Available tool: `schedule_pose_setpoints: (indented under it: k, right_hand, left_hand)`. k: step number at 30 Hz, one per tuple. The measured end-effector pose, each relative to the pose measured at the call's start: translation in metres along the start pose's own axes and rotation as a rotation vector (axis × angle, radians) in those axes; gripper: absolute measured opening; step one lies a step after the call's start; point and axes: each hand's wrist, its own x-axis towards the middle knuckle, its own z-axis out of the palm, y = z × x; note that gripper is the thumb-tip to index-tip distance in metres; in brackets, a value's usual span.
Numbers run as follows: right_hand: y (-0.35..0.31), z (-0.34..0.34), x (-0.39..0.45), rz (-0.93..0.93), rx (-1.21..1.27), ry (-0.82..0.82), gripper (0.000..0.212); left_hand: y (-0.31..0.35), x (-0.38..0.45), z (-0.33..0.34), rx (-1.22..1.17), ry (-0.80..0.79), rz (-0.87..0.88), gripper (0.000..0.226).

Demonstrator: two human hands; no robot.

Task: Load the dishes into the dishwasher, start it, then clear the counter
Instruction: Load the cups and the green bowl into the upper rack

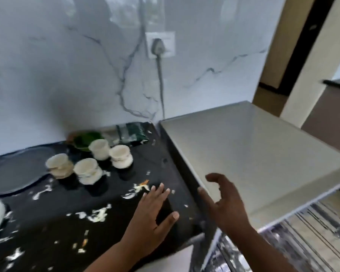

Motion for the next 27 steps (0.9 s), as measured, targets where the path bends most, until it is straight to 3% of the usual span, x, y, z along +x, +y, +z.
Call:
schedule_pose_setpoints:
  k: [4, 9, 16, 23, 27]
  right_hand:
    - [-0.07, 0.077, 0.008, -0.183, -0.07, -0.199, 0.053]
    - [-0.121, 0.151, 0.018, -0.226, -0.13, -0.352, 0.068]
    - [-0.132, 0.197, 0.053, -0.04, -0.146, -0.4, 0.067]
    - [-0.112, 0.232, 0.097, 0.197, -0.056, -0.401, 0.097]
    - [-0.107, 0.247, 0.107, 0.209, 0.04, -0.397, 0.077]
  left_hand:
    - [-0.059, -0.022, -0.063, -0.002, 0.14, -0.119, 0.089]
    - [-0.113, -0.04, -0.127, -0.037, 0.281, -0.312, 0.092]
    - [-0.161, -0.025, -0.166, -0.11, 0.341, -0.506, 0.089]
    - [-0.168, 0.012, -0.147, -0.121, 0.246, -0.517, 0.101]
    - [-0.174, 0.028, -0.128, -0.118, 0.266, -0.562, 0.114]
